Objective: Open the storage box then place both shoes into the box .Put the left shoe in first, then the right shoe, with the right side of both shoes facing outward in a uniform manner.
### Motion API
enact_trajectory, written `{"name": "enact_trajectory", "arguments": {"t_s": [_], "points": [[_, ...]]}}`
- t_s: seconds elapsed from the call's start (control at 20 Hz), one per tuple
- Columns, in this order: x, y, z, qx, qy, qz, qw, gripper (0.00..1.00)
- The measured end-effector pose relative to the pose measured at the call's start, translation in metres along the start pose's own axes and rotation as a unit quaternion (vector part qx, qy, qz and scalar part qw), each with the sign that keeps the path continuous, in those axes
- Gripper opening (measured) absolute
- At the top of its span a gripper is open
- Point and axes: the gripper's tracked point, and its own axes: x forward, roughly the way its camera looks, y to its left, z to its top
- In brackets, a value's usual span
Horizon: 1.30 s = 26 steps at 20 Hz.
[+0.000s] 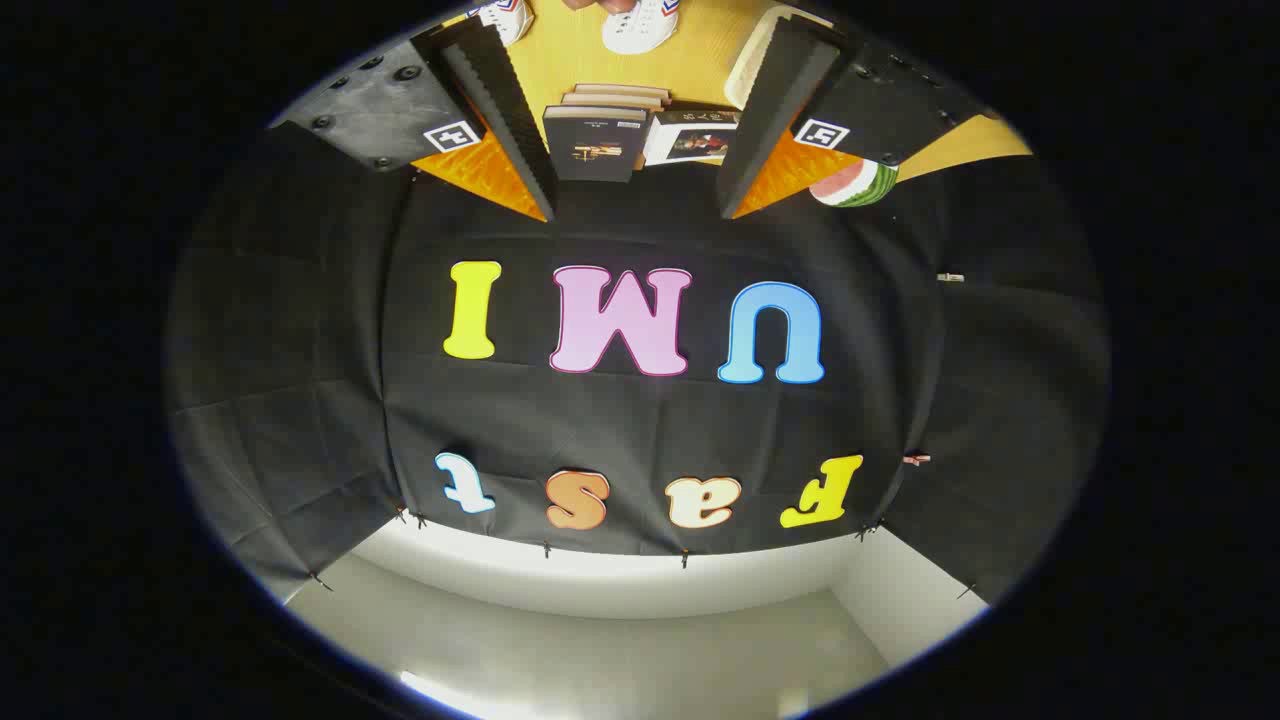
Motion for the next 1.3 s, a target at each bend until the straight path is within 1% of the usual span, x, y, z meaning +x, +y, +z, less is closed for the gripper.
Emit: {"name": "enact_trajectory", "arguments": {"t_s": [0.15, 0.45, 1.0, 1.1, 1.3], "points": [[-0.002, -0.006, -0.005, 0.003, 0.007, -0.005, 1.000, 0.97], [-0.007, -0.008, -0.014, -0.004, 0.015, 0.001, 1.000, 0.97], [-0.011, -0.004, -0.028, 0.004, 0.039, 0.004, 0.999, 0.97], [-0.011, -0.002, -0.029, 0.007, 0.044, 0.007, 0.999, 0.97], [-0.012, 0.011, -0.042, 0.018, 0.069, 0.027, 0.997, 0.98]]}}
